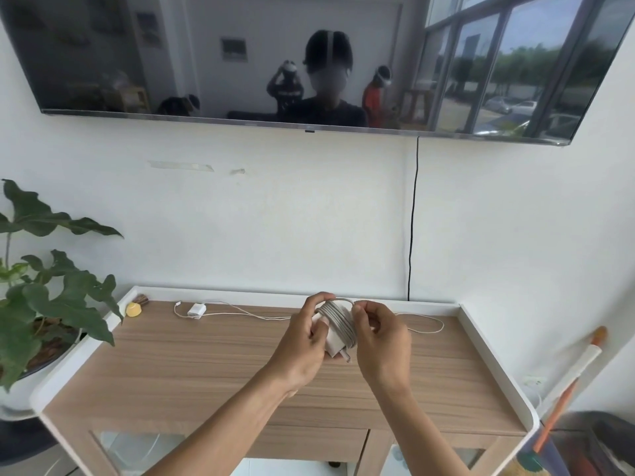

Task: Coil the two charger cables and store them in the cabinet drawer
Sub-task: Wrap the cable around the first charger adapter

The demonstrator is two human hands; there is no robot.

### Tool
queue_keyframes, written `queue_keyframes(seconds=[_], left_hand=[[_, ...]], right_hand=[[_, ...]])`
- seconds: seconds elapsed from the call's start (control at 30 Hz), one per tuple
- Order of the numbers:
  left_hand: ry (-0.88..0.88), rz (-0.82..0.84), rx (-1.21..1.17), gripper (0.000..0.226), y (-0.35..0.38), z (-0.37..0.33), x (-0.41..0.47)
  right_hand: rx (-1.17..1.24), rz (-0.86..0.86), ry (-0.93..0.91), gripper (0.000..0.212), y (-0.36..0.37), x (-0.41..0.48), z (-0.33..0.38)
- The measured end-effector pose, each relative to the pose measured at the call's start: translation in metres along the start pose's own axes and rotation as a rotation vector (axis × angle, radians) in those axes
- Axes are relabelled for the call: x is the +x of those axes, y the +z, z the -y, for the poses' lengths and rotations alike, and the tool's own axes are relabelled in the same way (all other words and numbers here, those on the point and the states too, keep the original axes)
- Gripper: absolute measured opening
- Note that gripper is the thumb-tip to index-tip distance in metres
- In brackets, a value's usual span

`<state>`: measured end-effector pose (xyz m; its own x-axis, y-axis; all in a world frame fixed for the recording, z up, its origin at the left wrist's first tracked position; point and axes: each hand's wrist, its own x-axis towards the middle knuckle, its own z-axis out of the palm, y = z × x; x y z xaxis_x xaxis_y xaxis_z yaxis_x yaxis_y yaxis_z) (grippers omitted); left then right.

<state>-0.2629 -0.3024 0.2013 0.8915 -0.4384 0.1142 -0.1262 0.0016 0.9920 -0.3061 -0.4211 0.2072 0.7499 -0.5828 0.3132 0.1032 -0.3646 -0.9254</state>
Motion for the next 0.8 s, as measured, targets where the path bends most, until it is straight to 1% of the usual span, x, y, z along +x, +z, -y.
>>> queue_keyframes(seconds=[0.13,0.3,0.43,0.53,0.63,0.7,0.8], left_hand=[[0.015,-0.028,0.021,0.038,0.002,0.004,-0.002],[0.013,-0.046,0.040,0.038,0.005,0.008,0.001],[0.008,-0.103,0.100,0.044,0.005,0.019,0.009],[-0.010,-0.148,0.123,0.047,0.008,0.024,0.011],[-0.023,-0.177,0.186,0.041,0.010,0.026,0.012],[-0.027,-0.185,0.218,0.042,0.012,0.029,0.014],[0.009,-0.204,0.277,0.043,0.012,0.035,0.017]], right_hand=[[-0.048,-0.040,-0.063,0.014,0.000,-0.008,-0.010],[-0.040,-0.045,-0.078,0.019,0.004,-0.008,-0.019],[-0.105,-0.069,-0.171,0.013,0.004,-0.009,-0.021],[-0.172,-0.043,-0.254,0.014,0.002,-0.014,-0.025],[-0.235,-0.021,-0.312,0.022,0.001,-0.019,-0.028],[-0.265,-0.005,-0.322,0.024,0.000,-0.018,-0.028],[-0.292,0.029,-0.290,0.021,-0.001,-0.016,-0.027]])
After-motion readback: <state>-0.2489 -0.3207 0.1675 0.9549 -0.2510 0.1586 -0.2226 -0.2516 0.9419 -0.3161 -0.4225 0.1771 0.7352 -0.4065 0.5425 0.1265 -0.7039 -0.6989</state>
